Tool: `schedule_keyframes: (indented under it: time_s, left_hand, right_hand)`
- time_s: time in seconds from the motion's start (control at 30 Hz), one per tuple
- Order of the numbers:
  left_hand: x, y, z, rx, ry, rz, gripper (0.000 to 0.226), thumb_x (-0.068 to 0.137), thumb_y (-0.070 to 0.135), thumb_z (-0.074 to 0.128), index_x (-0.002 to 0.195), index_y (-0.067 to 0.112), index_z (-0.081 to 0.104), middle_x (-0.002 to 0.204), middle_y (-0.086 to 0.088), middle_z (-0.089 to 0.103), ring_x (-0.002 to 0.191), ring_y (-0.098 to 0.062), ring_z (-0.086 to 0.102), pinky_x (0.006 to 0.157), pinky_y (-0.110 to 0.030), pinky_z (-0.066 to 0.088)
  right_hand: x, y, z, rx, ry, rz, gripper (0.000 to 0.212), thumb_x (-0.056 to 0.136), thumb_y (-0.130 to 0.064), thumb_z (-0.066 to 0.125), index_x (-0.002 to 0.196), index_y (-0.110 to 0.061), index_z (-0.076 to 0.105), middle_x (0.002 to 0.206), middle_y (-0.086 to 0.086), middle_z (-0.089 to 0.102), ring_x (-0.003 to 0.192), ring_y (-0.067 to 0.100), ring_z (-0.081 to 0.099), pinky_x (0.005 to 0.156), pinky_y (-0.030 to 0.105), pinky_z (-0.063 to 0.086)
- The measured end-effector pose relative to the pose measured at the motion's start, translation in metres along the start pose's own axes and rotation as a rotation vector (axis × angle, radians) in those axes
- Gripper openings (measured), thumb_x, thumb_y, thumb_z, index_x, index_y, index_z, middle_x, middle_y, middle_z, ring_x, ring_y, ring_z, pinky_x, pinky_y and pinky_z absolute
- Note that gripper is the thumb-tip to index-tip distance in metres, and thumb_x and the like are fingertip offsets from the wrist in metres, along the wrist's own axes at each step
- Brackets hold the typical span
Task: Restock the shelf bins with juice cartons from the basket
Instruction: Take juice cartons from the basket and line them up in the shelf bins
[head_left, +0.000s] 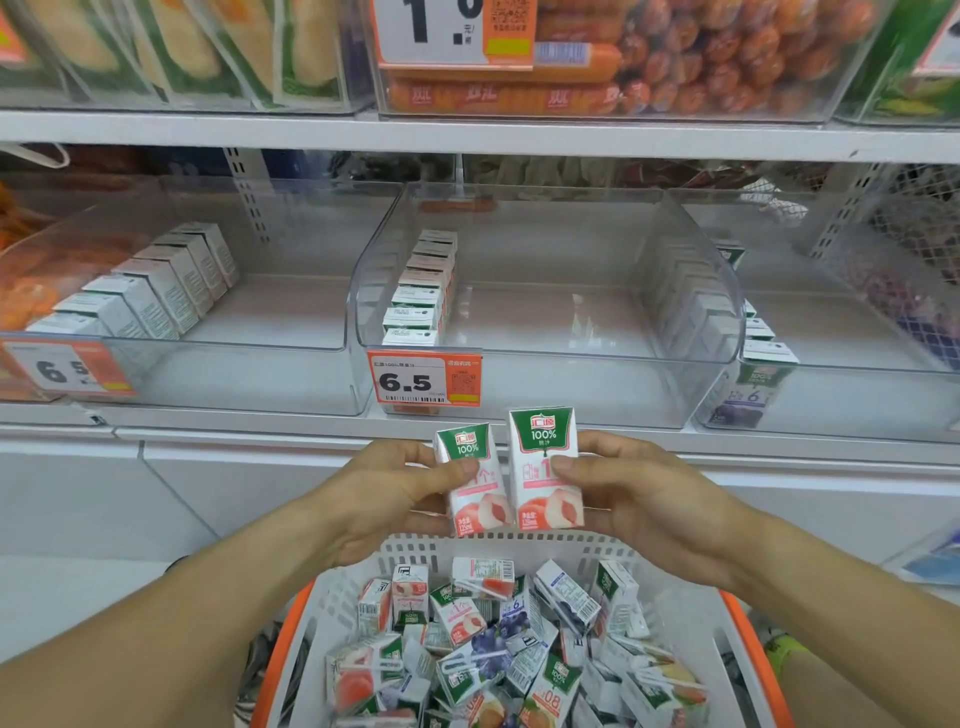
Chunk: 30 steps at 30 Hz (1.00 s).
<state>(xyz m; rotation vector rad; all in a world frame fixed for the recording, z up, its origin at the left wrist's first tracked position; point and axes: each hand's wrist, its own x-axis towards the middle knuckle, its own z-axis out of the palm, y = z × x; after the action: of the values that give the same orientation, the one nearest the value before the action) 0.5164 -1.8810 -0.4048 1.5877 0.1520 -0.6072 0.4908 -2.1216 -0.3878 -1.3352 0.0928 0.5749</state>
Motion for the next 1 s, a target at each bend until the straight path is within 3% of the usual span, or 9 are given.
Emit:
schedule_keyframes:
  time_s: [0.1, 0.27, 0.4, 0.5, 0.57, 0.73, 0.8, 0.87, 1.0]
  left_hand:
    - [0.001, 0.003, 0.009, -0.005, 0.015, 0.01, 0.044, 0.082, 0.02, 0.075, 0.118, 0.004, 0.057, 0.099, -0.019, 0.075, 0.092, -0.034, 0.072, 0.089, -0.049, 0.057]
    - [-0.001, 0.003, 0.023, -0.004, -0.015, 0.018, 0.033, 0.095, 0.029, 0.061, 0.117, 0.004, 0.058, 0.097, -0.018, 0.074, 0.079, -0.025, 0.069, 0.072, -0.039, 0.056]
    - [-0.005, 0.002, 0.027, -0.025, -0.089, -0.016, 0.04, 0.095, 0.048, 0.053, 0.116, 0.018, 0.069, 0.094, -0.015, 0.072, 0.08, -0.023, 0.065, 0.079, -0.037, 0.056]
    - [-0.008, -0.002, 0.029, 0.004, -0.145, 0.004, 0.055, 0.084, 0.059, 0.062, 0.117, 0.015, 0.069, 0.093, -0.01, 0.073, 0.085, -0.022, 0.064, 0.081, -0.036, 0.057]
    - [-0.006, -0.007, 0.031, 0.01, -0.142, 0.007, 0.073, 0.074, 0.057, 0.074, 0.124, 0.006, 0.058, 0.097, -0.011, 0.074, 0.087, -0.022, 0.068, 0.078, -0.034, 0.056]
    - [-0.006, -0.009, 0.03, 0.043, -0.108, 0.021, 0.075, 0.065, 0.04, 0.088, 0.125, 0.011, 0.054, 0.097, -0.012, 0.076, 0.079, -0.02, 0.068, 0.063, -0.027, 0.053]
    - [-0.006, -0.008, 0.026, 0.118, -0.145, 0.04, 0.077, 0.062, 0.043, 0.088, 0.124, 0.016, 0.052, 0.101, -0.012, 0.076, 0.084, -0.023, 0.067, 0.069, -0.032, 0.05]
    - [-0.008, -0.005, 0.022, 0.18, -0.176, 0.06, 0.072, 0.061, 0.043, 0.088, 0.121, 0.019, 0.056, 0.1, -0.012, 0.076, 0.086, -0.024, 0.067, 0.075, -0.035, 0.047]
    - [-0.015, 0.002, 0.009, 0.322, -0.32, 0.078, 0.059, 0.07, 0.028, 0.089, 0.121, 0.021, 0.061, 0.104, -0.016, 0.075, 0.096, -0.037, 0.069, 0.086, -0.051, 0.051]
  right_hand:
    - [0.004, 0.004, 0.004, 0.045, 0.009, 0.001, 0.046, 0.078, -0.017, 0.071, 0.119, 0.002, 0.064, 0.115, 0.019, 0.071, 0.103, 0.03, 0.068, 0.092, 0.04, 0.055]
    - [0.006, 0.005, 0.008, -0.078, 0.057, -0.024, 0.043, 0.083, -0.032, 0.069, 0.114, -0.002, 0.07, 0.111, 0.018, 0.072, 0.096, 0.026, 0.065, 0.1, 0.045, 0.046]
    - [0.002, 0.008, 0.013, -0.131, 0.067, -0.049, 0.036, 0.086, -0.028, 0.067, 0.109, -0.001, 0.071, 0.103, 0.017, 0.075, 0.087, 0.024, 0.07, 0.081, 0.032, 0.058]
    - [-0.001, 0.01, 0.017, -0.103, 0.083, -0.055, 0.034, 0.087, -0.019, 0.07, 0.111, 0.003, 0.064, 0.097, 0.023, 0.074, 0.088, 0.031, 0.073, 0.075, 0.036, 0.061]
    - [-0.003, 0.01, 0.02, -0.151, 0.105, -0.057, 0.033, 0.085, -0.017, 0.072, 0.109, 0.004, 0.062, 0.094, 0.023, 0.074, 0.087, 0.032, 0.074, 0.073, 0.039, 0.062]
    - [-0.006, 0.004, 0.019, -0.568, 0.151, -0.076, 0.022, 0.08, -0.028, 0.08, 0.096, -0.015, 0.071, 0.094, 0.007, 0.072, 0.076, 0.016, 0.071, 0.071, 0.038, 0.062]
    - [-0.006, 0.001, 0.015, -0.647, 0.164, -0.074, 0.031, 0.075, -0.028, 0.085, 0.1, -0.022, 0.068, 0.102, 0.005, 0.068, 0.074, 0.012, 0.069, 0.074, 0.037, 0.059]
    - [-0.006, 0.0, 0.009, -0.64, 0.141, -0.1, 0.053, 0.07, -0.026, 0.089, 0.114, -0.03, 0.06, 0.115, 0.001, 0.061, 0.082, 0.008, 0.07, 0.078, 0.033, 0.06]
    - [-0.008, 0.001, 0.005, -0.711, -0.118, -0.133, 0.076, 0.069, -0.028, 0.09, 0.13, -0.051, 0.05, 0.127, -0.009, 0.054, 0.109, 0.006, 0.063, 0.096, 0.035, 0.054]
